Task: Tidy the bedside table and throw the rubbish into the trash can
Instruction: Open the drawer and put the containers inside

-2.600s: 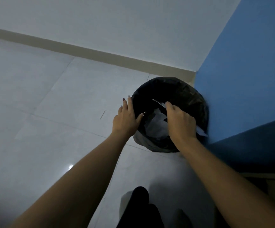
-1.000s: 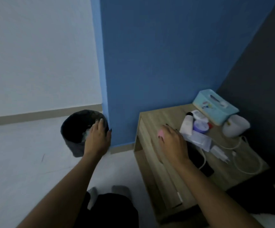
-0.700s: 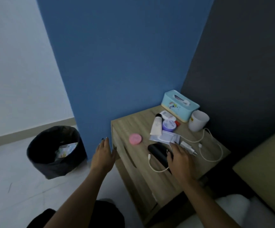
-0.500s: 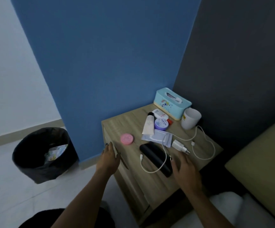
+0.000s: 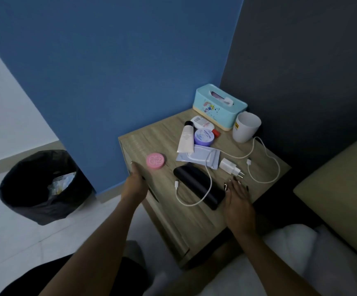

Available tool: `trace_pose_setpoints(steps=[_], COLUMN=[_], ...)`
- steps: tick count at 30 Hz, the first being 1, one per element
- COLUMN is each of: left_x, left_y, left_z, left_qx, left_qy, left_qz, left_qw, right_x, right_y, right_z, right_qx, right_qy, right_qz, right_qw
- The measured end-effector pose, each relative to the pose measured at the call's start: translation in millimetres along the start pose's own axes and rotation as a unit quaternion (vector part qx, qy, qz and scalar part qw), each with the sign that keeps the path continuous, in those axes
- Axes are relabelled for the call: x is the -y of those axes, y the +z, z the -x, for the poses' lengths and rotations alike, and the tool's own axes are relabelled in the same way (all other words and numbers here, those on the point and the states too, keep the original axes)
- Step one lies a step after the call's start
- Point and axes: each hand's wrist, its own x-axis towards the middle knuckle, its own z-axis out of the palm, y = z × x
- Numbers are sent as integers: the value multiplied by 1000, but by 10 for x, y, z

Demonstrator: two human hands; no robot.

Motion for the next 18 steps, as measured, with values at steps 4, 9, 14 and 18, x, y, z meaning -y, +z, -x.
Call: trace_pose_setpoints(steps=[4,9,14,18], left_x=[93,130,156,198], left_y=[66,142,195,262], left_z=[-47,-66,-149,-182], left_qx=[12,21,29,18], left_qy=[13,8,18,27], left_qz=[11,26,23,20], left_qw=[1000,999,999,999], right_x=[-12,-5,-43,-57], right_y=[20,26,55,59], right_z=[-47,-81,-101,-99], right_qx=[27,14,34,29], right_qy=[7,31,35,27], right_qz=[-4,-31,-64,-79], right_qw=[1000,999,997,996])
